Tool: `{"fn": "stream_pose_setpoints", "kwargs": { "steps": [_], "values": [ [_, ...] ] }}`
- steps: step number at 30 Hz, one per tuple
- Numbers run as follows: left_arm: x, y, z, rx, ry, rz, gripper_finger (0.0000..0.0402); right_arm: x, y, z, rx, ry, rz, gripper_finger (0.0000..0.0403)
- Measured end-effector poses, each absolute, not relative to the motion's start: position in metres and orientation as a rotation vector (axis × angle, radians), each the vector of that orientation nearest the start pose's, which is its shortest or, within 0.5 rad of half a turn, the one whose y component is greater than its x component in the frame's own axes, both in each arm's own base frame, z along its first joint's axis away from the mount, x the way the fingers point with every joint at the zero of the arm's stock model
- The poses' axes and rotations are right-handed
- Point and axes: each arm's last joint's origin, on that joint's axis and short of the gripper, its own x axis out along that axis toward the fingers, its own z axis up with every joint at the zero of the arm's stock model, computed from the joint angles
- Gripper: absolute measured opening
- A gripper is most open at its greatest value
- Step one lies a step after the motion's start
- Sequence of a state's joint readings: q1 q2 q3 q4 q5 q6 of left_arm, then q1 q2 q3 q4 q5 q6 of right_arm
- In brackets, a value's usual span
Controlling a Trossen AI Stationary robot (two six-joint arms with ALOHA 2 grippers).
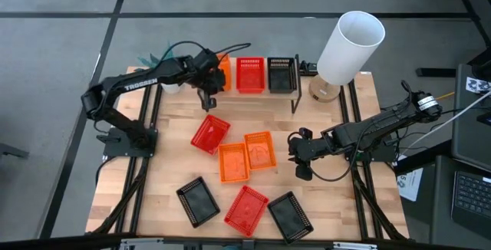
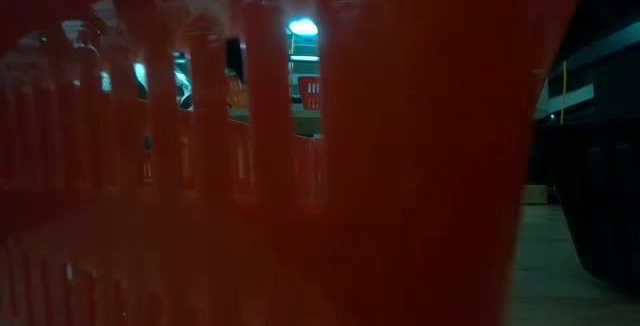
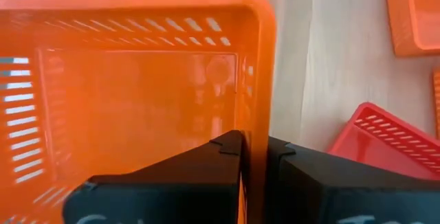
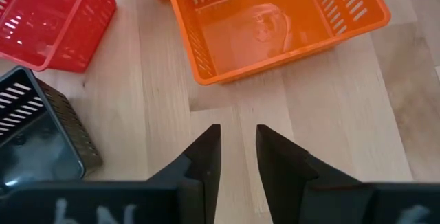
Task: Stack baskets on shelf by color
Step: Put the left orange bin on the shelf, then stack the top red bin on the red bin on the shelf
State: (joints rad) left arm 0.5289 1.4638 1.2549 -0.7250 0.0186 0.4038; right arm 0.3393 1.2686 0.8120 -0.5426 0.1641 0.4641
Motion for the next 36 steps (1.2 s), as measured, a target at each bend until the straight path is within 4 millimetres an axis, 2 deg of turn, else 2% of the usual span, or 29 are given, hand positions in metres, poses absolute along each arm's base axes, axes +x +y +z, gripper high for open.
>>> {"fn": "stream_pose_setpoints", "kwargs": {
  "steps": [8,17,21,24,31,36],
  "values": [
    [0.264,0.149,0.296,0.178,0.995,0.311,0.0014,0.228,0.075,0.22,0.176,0.979,-0.066,0.0091],
    [0.264,0.149,0.297,0.157,0.995,0.341,0.0076,0.228,0.075,0.22,0.176,0.979,-0.066,0.0091],
    [0.264,0.144,0.303,0.144,0.971,0.348,0.0099,0.228,0.075,0.22,0.175,0.979,-0.066,0.0091],
    [0.268,0.14,0.316,0.159,0.943,0.342,0.0107,0.228,0.075,0.22,0.175,0.98,-0.066,0.0091],
    [0.275,0.127,0.367,0.206,0.813,0.334,0.0111,0.228,0.075,0.22,0.178,0.98,-0.068,0.0091],
    [0.27,0.108,0.398,0.076,0.797,0.333,0.0111,0.228,0.075,0.22,0.179,0.98,-0.069,0.0091]
  ]
}}
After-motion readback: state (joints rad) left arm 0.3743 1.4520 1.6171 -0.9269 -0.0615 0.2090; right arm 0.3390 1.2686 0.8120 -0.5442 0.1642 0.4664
